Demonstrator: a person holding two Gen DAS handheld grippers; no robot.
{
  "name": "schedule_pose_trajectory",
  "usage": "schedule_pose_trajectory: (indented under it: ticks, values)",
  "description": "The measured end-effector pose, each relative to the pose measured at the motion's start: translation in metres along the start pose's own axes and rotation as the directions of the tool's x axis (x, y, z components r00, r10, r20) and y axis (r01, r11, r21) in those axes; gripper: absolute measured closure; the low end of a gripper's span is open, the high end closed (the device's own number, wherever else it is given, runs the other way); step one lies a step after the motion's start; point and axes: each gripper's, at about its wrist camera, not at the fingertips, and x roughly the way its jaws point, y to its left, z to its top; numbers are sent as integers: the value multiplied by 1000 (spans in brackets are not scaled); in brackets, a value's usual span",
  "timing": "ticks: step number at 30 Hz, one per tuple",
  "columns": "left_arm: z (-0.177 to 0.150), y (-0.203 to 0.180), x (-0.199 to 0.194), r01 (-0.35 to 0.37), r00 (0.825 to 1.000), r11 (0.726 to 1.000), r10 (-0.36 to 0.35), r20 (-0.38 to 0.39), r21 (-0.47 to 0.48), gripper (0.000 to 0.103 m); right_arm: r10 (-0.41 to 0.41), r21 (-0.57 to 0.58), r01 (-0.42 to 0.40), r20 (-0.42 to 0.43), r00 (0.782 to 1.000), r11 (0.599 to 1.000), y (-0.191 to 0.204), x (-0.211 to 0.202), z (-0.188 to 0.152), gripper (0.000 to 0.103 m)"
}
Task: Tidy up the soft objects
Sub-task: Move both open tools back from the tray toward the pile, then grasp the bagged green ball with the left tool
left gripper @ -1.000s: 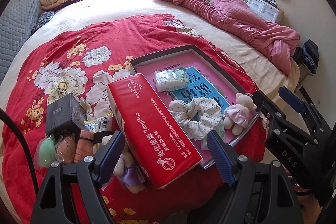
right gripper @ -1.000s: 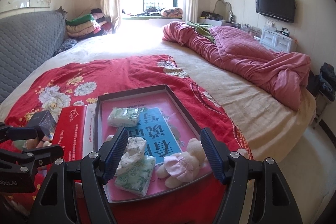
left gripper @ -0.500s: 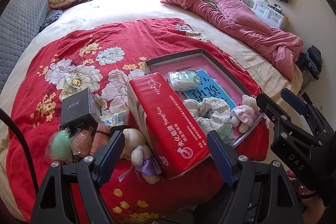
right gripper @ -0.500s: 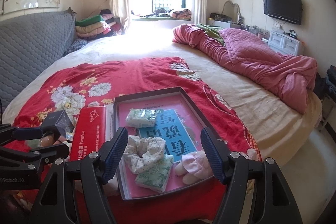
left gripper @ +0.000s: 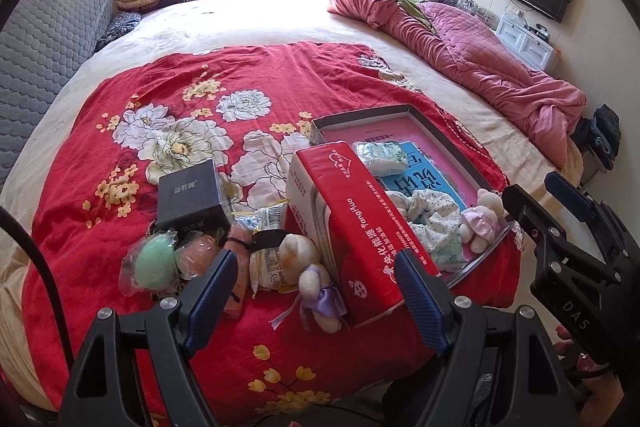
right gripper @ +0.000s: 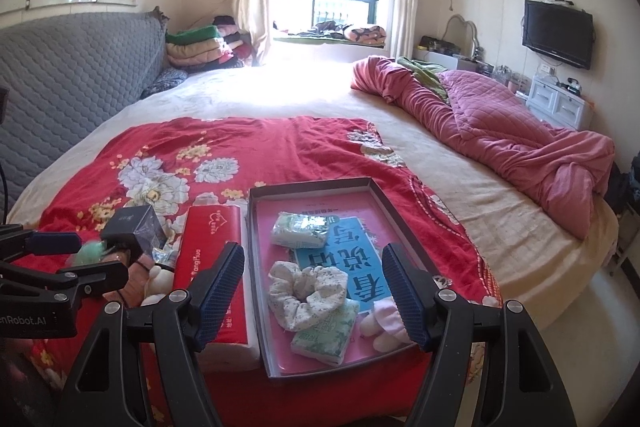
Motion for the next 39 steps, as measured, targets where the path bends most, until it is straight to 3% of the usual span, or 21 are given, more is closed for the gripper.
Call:
schedule_pose_trajectory:
  ticks: [16,27,39]
  values:
    - [-11,63,-31,-56,998,994,59,30,-97,23,70,-74,-69,10,997,995,39,-14,6,30]
    - [-22,130,-54,-121,990,968,134,45,-218,23,112,-135,-110,6,994,985,64,-18,4,30]
    - [-48,171,-51,-168,984,946,176,5,-276,23,150,-188,-148,-4,989,971,88,-19,3,30]
